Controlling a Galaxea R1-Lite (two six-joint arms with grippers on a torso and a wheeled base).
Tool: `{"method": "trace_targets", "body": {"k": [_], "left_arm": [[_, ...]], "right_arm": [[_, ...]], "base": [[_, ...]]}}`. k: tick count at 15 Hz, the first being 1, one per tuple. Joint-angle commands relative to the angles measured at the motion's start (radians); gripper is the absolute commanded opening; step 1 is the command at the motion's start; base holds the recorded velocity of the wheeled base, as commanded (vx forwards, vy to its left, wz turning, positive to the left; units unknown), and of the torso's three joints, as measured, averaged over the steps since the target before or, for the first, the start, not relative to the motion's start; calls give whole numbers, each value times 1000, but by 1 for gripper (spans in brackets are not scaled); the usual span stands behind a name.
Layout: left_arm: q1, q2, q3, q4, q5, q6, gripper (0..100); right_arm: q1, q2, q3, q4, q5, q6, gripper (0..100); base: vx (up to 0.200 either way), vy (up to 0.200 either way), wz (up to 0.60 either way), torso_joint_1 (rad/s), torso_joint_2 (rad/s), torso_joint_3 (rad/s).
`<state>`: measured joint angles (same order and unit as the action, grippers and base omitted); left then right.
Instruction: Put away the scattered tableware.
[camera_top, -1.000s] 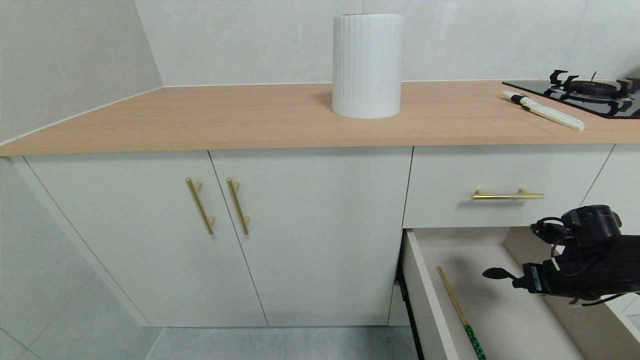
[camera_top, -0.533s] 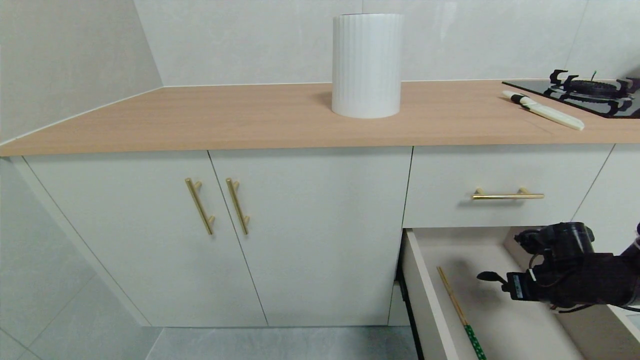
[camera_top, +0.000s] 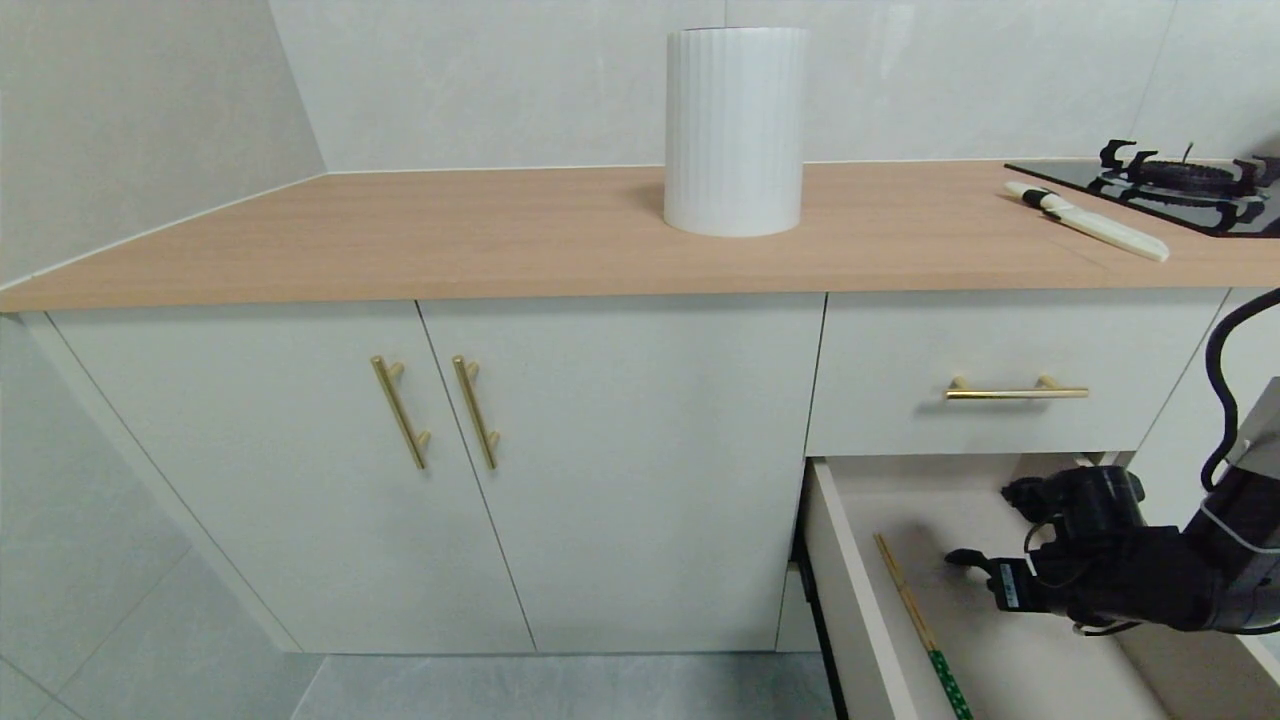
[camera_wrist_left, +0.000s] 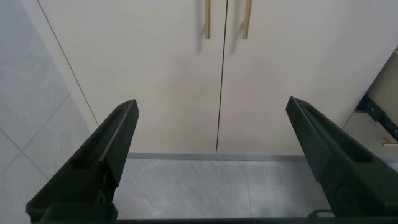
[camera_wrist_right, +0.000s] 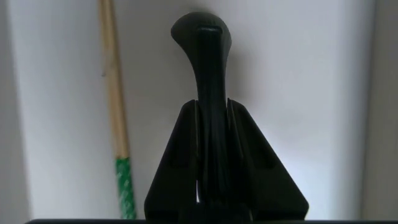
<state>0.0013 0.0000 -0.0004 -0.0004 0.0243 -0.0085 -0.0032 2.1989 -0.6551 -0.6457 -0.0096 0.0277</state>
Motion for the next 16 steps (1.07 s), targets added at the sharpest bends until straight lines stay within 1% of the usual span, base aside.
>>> {"method": "trace_targets", "body": {"k": [1, 10, 11, 16], "left_arm": [[0, 0, 0, -1, 0, -1, 100], [0, 0, 0, 0, 0, -1, 100], [0, 0, 0, -1, 0, -1, 100], [0, 0, 0, -1, 0, -1, 100]], "right_arm": [[0, 39, -3, 0, -1, 0, 0], [-9, 41, -8, -3, -1, 0, 0], [-11, 41, -9, -3, -1, 1, 100], [-11, 35, -9, -5, -1, 1, 100]], "base": [[0, 0, 0, 0, 0, 0], [0, 0, 0, 0, 0, 0], [0, 0, 0, 0, 0, 0], [0, 0, 0, 0, 0, 0]]}}
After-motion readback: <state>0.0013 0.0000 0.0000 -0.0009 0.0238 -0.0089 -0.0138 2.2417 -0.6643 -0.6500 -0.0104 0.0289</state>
